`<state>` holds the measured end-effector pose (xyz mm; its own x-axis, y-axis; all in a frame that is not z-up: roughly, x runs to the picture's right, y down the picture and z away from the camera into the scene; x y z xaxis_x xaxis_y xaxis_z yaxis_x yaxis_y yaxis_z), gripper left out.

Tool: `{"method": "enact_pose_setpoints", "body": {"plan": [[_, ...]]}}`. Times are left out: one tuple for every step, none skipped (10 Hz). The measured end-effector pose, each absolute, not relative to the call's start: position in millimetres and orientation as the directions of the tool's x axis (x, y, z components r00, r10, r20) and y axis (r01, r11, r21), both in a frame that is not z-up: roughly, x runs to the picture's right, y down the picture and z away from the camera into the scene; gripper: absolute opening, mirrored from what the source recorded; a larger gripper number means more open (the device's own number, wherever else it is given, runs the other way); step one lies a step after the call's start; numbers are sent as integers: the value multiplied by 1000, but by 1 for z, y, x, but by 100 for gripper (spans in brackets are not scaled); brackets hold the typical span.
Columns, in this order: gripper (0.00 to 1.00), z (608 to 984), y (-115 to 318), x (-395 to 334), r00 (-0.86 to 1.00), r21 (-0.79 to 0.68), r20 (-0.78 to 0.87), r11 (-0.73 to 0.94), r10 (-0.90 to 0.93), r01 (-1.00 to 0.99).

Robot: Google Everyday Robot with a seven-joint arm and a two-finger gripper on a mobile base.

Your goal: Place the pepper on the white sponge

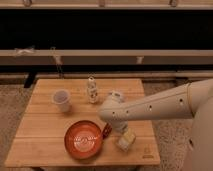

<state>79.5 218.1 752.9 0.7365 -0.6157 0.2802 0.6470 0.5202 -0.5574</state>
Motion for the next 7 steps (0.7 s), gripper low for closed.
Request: {"method": "enact_pose_setpoints", "body": {"plan": [[80,756,213,76,736,-546,286,527,-613,651],[80,760,210,71,731,-528,298,532,-614,662],[80,764,208,68,726,-509,309,538,-614,672],[80,769,209,66,720,-493,323,541,-615,682],[80,775,209,63,710,-474,339,540,-617,695],[80,784,207,60,697,-447,359,541,-621,712],[80,791,203,60,687,-431,371,539,-625,724]]}}
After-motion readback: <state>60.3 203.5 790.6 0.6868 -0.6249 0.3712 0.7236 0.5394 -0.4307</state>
